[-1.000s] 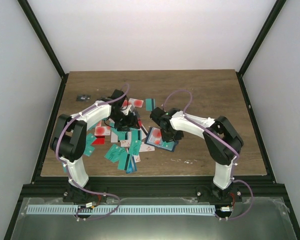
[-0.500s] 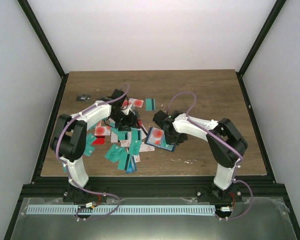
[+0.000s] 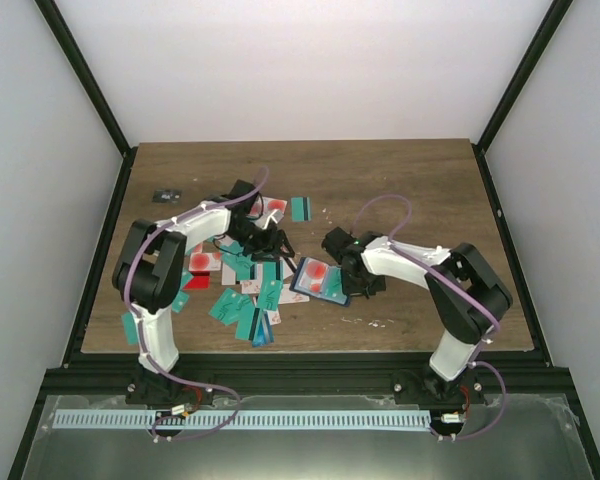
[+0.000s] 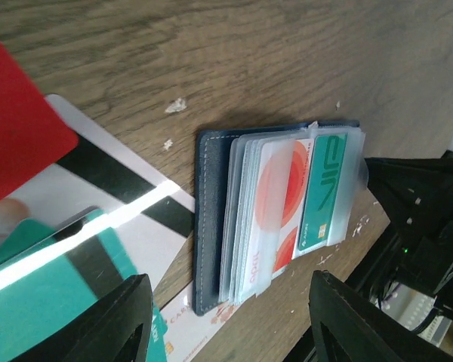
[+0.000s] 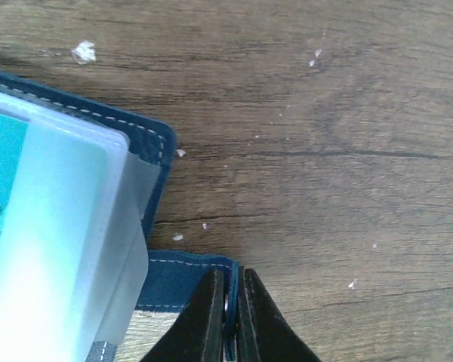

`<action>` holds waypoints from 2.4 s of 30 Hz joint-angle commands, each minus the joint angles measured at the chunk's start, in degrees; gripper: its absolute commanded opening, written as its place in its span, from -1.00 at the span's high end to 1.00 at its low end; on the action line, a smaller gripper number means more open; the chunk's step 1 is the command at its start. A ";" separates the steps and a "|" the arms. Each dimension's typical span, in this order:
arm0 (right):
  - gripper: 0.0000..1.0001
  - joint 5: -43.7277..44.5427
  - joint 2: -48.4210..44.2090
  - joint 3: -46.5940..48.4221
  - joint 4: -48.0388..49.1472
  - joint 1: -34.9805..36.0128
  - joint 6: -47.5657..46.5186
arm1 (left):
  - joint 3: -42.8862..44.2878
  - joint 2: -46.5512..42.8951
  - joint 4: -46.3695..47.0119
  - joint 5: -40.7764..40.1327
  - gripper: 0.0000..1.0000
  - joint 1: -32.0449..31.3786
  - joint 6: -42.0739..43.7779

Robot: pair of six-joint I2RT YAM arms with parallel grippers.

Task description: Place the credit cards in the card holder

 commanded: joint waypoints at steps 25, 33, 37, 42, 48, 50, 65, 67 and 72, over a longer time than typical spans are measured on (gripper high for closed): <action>0.99 -12.45 -3.48 -6.72 12.87 -5.52 -0.63 | 1.05 10.87 1.47 4.97 -0.23 -6.71 3.64; 0.99 -14.49 -3.01 -6.93 14.57 -5.58 -1.54 | 0.84 10.53 5.75 8.36 -0.22 -6.81 1.57; 0.99 -14.75 -2.95 -6.93 14.73 -5.58 -1.81 | 1.05 8.45 8.38 11.62 -0.20 -6.81 -1.04; 0.99 -15.01 -2.47 -7.02 15.25 -5.57 -2.07 | 0.87 5.60 14.11 16.46 -0.20 -7.53 -6.48; 0.99 -14.39 -1.72 -6.68 15.08 -5.59 -2.34 | 1.98 3.36 16.36 18.75 -0.20 -8.77 -9.65; 0.99 -13.90 -1.75 -6.63 14.86 -5.66 -2.27 | 2.07 2.65 17.08 18.76 -0.20 -9.08 -10.55; 0.99 -15.12 -3.05 -8.20 16.57 -7.80 -2.08 | 1.95 7.02 24.32 21.19 -0.15 -14.02 -15.90; 0.99 -16.53 -4.12 -9.21 17.59 -8.94 -1.99 | 2.00 8.00 25.37 20.48 -0.11 -14.74 -16.48; 0.99 -18.80 -7.09 -11.63 19.13 -11.66 -1.38 | 1.44 10.38 29.00 15.27 0.17 -15.21 -19.70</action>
